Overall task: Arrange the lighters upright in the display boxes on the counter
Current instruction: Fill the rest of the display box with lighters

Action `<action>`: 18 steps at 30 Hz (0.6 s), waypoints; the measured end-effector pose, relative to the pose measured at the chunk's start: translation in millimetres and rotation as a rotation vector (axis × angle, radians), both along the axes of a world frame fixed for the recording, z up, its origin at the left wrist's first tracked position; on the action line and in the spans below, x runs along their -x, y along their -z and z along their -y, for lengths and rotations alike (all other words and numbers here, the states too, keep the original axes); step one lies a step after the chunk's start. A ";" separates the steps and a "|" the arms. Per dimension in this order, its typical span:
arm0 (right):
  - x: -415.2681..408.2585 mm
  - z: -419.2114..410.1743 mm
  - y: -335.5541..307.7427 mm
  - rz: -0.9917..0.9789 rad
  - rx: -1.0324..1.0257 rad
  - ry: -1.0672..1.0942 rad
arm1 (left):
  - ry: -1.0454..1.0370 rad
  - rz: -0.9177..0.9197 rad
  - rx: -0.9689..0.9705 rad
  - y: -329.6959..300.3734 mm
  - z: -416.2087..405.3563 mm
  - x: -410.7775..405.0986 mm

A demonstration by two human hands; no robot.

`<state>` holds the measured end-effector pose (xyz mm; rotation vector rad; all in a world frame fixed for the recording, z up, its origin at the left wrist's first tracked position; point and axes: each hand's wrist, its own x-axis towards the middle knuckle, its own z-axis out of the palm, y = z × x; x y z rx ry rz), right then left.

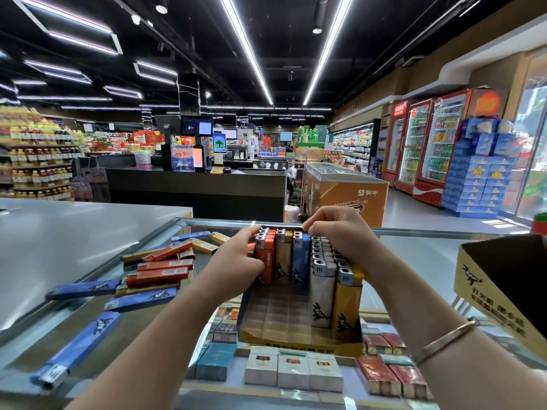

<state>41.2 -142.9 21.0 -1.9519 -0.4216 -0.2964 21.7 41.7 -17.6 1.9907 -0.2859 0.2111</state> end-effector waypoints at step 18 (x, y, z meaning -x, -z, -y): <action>11.6 -25.9 7.0 0.076 -0.069 0.077 | -0.600 0.172 -0.948 15.2 -54.4 63.9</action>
